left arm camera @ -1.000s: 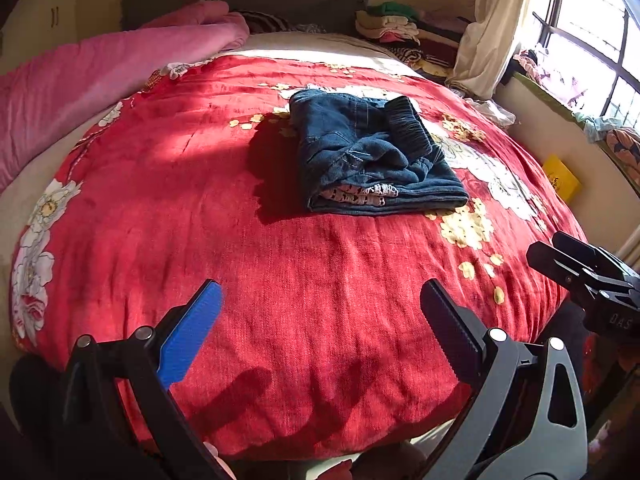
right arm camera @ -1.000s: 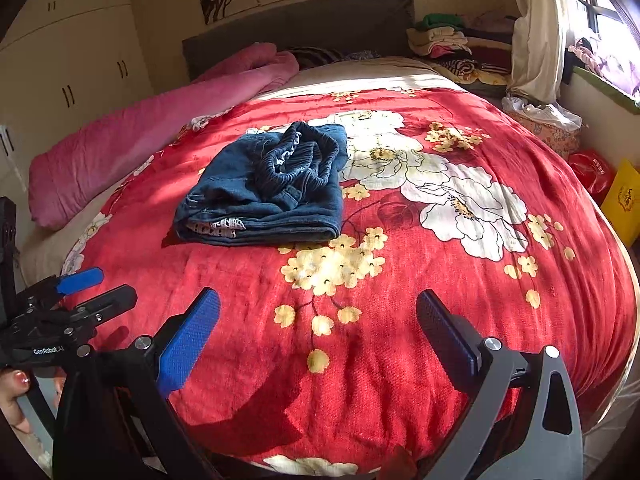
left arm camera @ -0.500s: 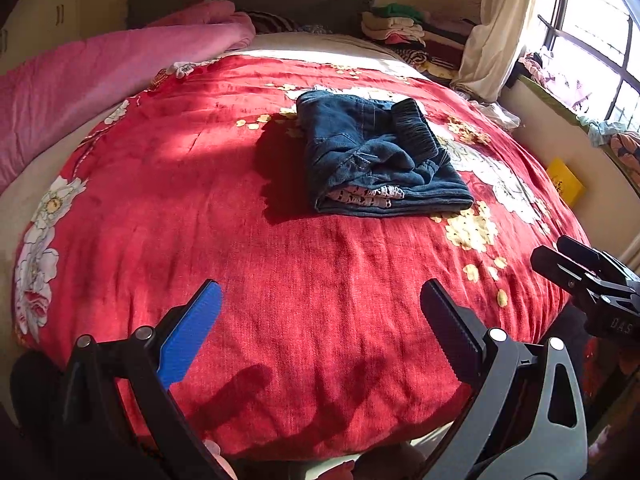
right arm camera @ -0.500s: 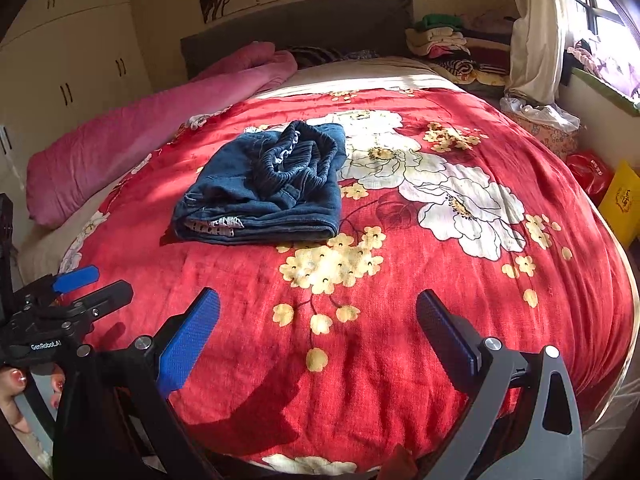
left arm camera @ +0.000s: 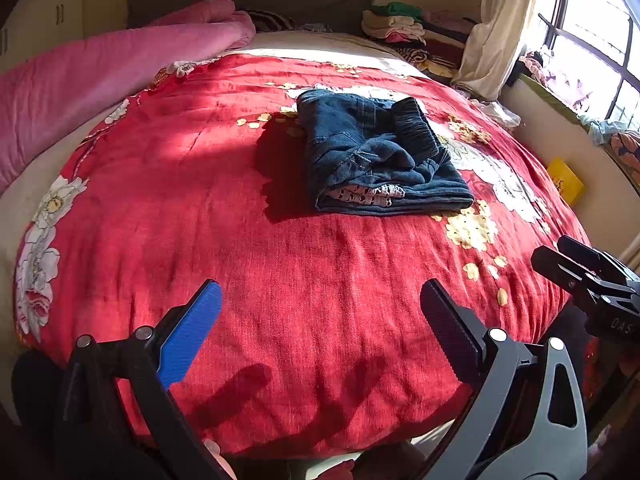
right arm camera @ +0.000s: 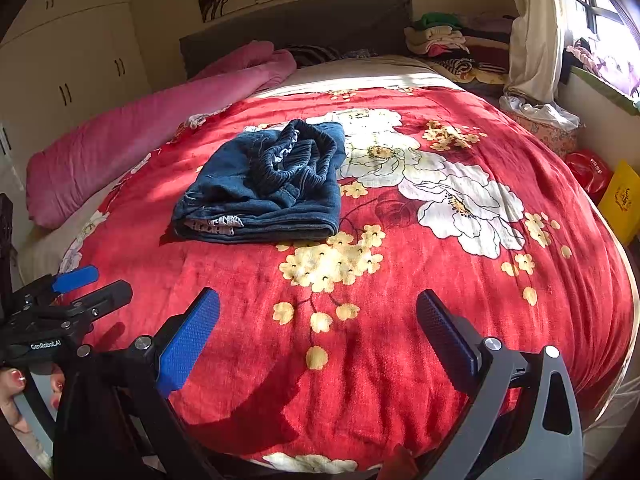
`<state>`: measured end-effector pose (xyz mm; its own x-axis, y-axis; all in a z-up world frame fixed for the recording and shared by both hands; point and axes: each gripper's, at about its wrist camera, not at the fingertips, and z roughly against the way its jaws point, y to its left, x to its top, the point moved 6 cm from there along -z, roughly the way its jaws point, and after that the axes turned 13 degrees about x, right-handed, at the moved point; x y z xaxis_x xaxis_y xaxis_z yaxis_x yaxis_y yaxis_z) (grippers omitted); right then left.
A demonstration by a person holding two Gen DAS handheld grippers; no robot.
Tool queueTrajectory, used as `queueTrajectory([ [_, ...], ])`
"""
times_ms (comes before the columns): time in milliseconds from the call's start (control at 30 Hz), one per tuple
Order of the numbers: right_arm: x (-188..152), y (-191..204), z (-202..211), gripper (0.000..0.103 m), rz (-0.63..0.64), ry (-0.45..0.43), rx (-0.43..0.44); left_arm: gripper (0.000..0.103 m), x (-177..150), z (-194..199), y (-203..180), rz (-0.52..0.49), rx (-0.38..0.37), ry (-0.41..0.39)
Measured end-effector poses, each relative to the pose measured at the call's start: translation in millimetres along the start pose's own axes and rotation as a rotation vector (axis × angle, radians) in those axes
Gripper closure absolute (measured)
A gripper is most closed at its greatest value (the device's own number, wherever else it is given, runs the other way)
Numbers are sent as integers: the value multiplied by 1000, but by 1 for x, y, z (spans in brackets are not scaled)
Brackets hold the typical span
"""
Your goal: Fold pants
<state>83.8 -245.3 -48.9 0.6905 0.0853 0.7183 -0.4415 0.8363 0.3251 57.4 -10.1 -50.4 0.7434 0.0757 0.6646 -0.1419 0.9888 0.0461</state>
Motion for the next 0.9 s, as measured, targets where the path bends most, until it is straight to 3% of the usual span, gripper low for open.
queueTrajectory([
  [900, -1, 2, 0, 5, 0, 2, -1, 10, 0, 0, 3, 4, 20, 8],
])
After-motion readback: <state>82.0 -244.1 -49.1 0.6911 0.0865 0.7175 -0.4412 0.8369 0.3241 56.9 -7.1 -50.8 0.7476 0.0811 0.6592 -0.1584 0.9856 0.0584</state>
